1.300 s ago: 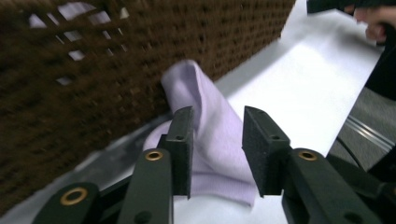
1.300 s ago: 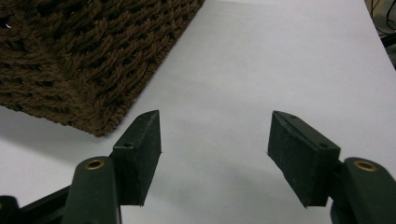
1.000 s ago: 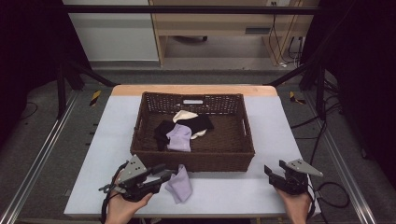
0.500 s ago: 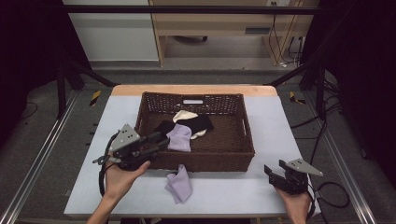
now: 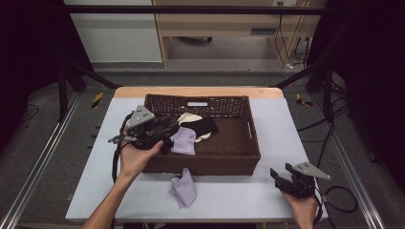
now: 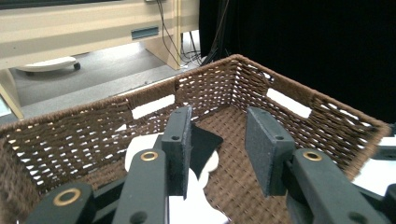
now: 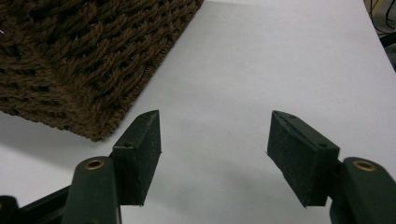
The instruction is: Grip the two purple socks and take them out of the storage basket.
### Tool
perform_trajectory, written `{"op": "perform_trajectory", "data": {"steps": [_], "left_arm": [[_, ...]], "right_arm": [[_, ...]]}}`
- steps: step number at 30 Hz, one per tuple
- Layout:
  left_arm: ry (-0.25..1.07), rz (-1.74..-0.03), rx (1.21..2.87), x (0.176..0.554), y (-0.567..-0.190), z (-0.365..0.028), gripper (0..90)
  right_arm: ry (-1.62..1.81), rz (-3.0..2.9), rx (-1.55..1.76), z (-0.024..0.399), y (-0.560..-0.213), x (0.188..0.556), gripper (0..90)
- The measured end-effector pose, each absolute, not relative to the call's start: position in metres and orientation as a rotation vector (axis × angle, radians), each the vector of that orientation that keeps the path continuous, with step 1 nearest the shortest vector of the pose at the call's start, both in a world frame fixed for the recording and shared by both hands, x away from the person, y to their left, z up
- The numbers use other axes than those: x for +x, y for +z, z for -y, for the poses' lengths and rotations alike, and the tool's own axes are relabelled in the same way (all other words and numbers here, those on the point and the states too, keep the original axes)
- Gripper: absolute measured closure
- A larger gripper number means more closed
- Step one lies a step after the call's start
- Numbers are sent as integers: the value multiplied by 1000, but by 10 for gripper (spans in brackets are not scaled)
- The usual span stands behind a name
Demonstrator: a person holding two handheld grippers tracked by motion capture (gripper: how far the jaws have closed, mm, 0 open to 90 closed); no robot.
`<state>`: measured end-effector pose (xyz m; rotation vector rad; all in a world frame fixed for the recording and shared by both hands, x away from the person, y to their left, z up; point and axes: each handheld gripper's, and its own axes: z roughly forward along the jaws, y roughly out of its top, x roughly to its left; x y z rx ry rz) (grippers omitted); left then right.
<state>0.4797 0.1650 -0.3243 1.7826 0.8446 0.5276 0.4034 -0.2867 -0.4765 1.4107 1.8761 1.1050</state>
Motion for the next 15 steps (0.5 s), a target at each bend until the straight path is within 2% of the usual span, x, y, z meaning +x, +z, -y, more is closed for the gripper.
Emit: {"op": "perform_trajectory", "data": {"steps": [15], "left_arm": [[580, -906, 1803, 530, -347, -159, 608]], "right_arm": [[1114, -1872, 1415, 287, -476, 404, 352]]}}
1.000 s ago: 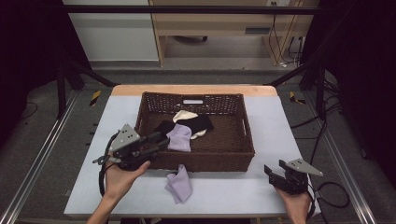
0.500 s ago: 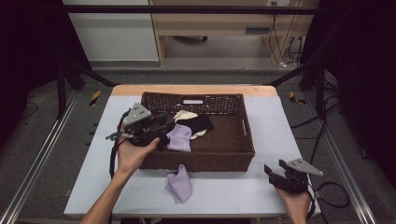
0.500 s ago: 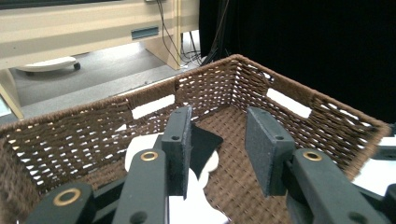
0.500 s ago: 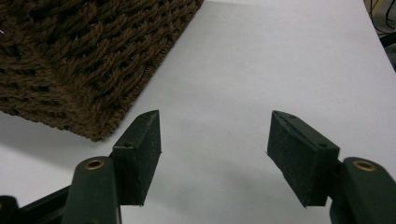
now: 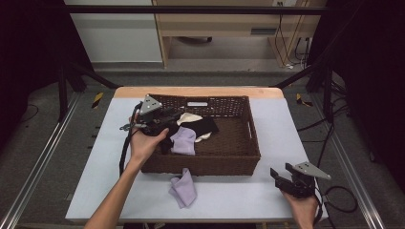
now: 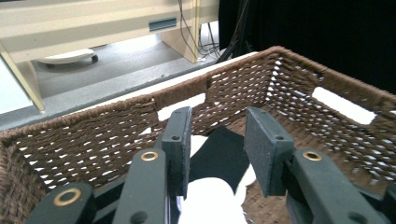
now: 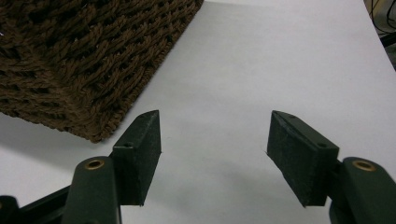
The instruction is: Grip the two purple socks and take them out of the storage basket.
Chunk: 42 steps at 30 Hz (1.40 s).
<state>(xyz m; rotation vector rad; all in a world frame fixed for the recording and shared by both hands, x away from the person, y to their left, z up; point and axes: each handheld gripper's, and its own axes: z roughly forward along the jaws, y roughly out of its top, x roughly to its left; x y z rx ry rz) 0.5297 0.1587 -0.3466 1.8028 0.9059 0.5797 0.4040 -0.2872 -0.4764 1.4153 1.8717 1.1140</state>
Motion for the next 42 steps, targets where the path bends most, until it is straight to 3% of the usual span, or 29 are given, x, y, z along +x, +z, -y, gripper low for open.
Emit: {"op": "perform_trajectory", "data": {"steps": [11, 29, 42], "left_arm": [[604, -975, 1885, 559, -376, -158, 581], [530, -1028, 2075, 565, -411, -152, 475], [495, -1055, 2215, 569, -424, -149, 483]], "right_arm": [[1119, -1873, 1417, 288, -477, 404, 352], [1114, -1880, 1418, 287, -477, 404, 352], [1109, -1882, 1413, 286, -477, 404, 353]]}}
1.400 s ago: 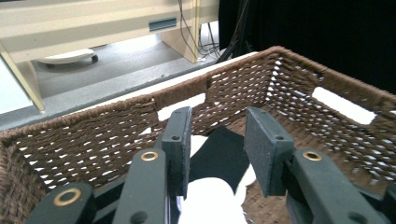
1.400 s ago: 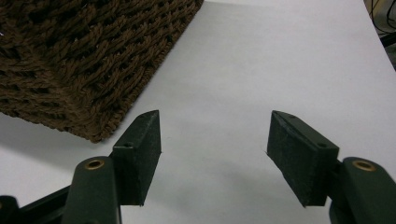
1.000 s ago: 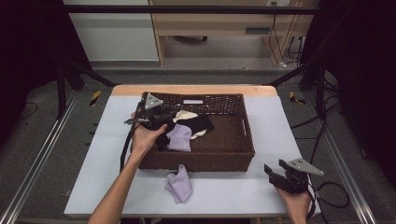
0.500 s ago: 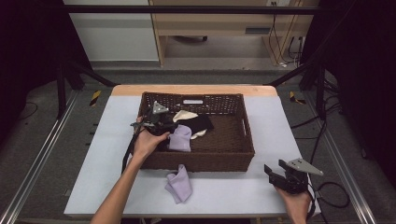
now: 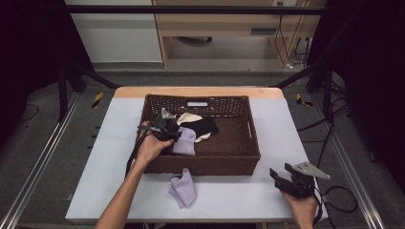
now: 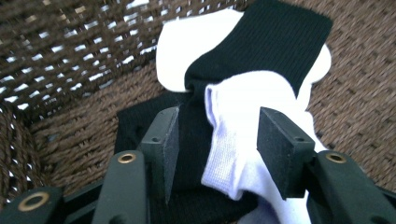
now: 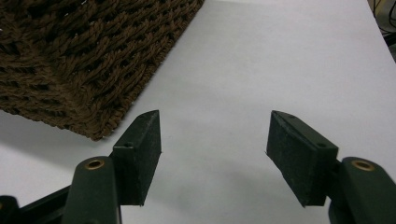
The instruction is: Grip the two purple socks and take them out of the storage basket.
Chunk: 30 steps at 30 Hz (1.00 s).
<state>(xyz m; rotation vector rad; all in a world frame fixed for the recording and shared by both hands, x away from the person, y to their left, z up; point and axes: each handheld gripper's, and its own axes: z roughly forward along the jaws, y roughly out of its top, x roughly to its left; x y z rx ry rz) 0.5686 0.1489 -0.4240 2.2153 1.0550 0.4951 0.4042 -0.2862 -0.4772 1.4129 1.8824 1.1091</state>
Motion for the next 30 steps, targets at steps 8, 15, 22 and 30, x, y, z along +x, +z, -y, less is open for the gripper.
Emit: {"op": "perform_trajectory", "data": {"steps": [8, 15, 22, 30], "left_arm": [[478, -1065, 2297, 571, -431, -144, 492], [431, -1082, 2342, 574, -434, -140, 548], [366, -1096, 2363, 574, -435, -140, 738], [373, -1072, 2318, 572, -429, -143, 844]], "right_arm": [[1109, -1883, 1413, 286, -477, 404, 354], [1108, -1885, 1412, 286, -477, 404, 354], [1108, -1885, 1414, 286, -477, 404, 354], [1109, -1884, 1417, 286, -477, 404, 355]]}}
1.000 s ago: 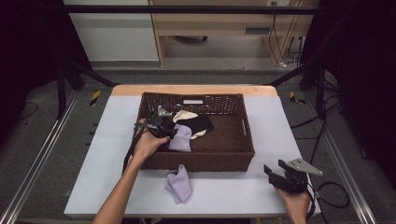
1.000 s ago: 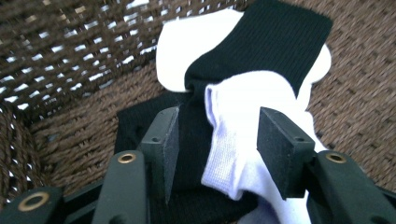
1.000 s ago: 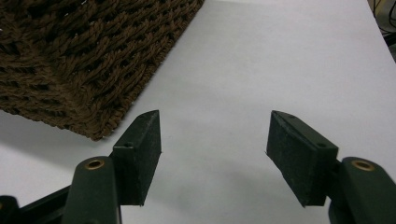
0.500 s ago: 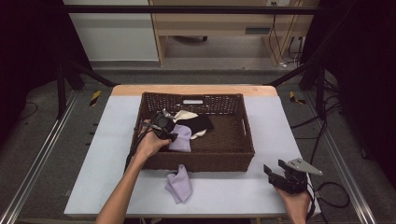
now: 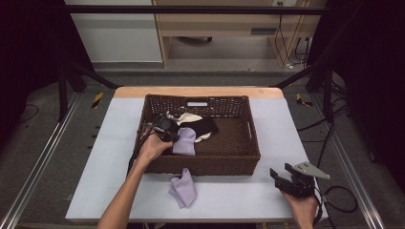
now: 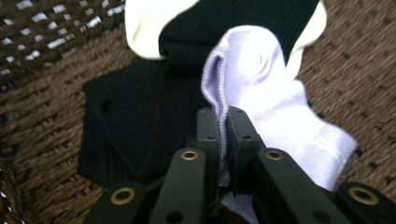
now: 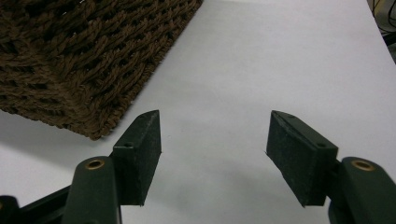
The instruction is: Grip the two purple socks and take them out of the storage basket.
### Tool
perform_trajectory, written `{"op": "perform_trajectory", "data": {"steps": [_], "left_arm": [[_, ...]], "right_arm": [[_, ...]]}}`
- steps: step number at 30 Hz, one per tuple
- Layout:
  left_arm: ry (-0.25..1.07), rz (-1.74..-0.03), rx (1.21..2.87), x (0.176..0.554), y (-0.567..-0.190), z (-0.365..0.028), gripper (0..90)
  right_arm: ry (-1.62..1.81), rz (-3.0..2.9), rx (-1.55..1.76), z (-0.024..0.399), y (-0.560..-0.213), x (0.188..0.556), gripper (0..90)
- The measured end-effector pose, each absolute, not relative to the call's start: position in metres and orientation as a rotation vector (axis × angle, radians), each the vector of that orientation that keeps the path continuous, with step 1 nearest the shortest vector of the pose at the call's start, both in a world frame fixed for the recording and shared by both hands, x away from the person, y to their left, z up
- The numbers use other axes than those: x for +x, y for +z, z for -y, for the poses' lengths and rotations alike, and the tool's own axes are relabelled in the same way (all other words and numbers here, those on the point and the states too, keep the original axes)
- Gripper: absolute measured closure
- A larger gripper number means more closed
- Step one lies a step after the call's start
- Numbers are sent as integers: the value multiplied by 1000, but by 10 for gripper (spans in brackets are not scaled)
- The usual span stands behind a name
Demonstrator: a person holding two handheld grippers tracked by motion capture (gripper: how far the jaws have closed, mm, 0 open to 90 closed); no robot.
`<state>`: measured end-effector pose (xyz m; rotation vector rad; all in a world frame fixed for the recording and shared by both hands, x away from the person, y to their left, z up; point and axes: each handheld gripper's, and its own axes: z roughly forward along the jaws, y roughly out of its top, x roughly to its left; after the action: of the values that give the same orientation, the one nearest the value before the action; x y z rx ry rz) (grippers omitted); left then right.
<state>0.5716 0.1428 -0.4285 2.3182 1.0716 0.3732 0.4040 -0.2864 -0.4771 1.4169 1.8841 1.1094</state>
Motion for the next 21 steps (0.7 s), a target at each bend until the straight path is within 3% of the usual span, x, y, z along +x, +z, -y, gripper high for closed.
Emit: {"op": "perform_trajectory", "data": {"steps": [7, 21], "left_arm": [[373, -1055, 2139, 566, -417, -150, 850], [461, -925, 1941, 554, -396, -156, 852]], "right_arm": [[1106, -1881, 1416, 287, -477, 404, 355], [1104, -1878, 1416, 288, -477, 404, 356]]}}
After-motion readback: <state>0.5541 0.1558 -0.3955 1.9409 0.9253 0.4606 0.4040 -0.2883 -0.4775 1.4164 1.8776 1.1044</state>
